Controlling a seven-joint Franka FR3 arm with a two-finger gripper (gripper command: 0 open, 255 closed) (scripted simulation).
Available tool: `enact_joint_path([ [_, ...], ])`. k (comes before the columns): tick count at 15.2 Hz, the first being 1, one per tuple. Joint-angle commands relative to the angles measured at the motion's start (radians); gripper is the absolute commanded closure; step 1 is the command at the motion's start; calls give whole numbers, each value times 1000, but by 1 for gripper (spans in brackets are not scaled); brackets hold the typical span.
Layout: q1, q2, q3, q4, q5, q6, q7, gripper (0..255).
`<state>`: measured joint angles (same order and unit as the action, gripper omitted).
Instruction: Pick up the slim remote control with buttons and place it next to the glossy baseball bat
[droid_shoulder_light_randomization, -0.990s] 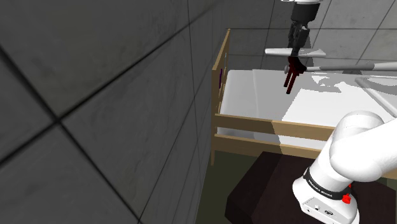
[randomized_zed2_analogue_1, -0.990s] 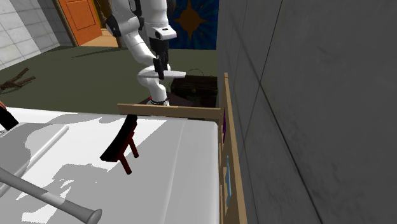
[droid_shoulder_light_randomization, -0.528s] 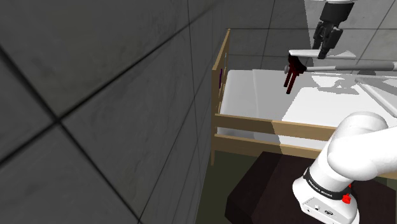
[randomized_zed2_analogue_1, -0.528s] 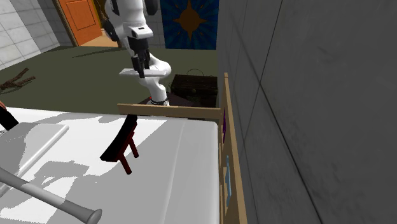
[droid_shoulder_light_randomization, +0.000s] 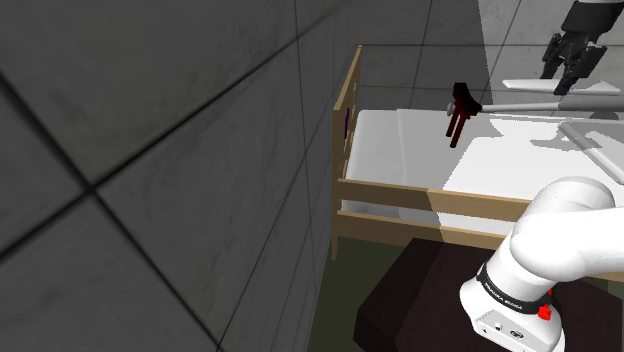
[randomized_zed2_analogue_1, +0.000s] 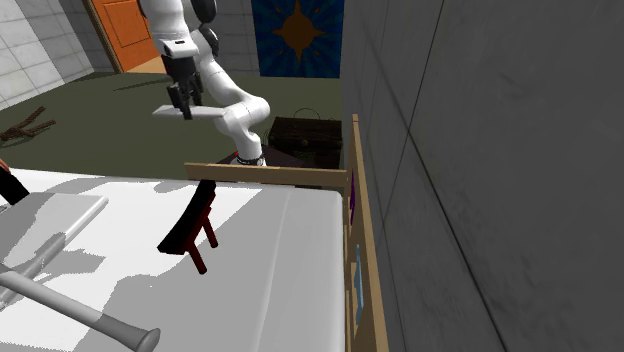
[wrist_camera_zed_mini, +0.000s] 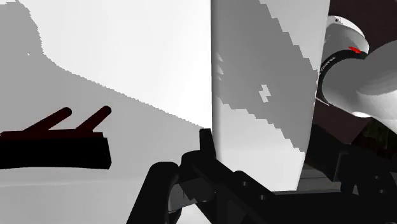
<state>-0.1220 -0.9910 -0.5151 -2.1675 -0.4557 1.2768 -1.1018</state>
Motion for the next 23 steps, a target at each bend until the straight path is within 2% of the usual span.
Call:
enact_joint_path([
  [1, -16, -27, -25, 5, -34, -21, -43, 255],
  [12, -66, -112, -182, 138, -235, -127, -312, 255],
  [23, -103, -203, -233, -33, -290, -40, -286, 255],
])
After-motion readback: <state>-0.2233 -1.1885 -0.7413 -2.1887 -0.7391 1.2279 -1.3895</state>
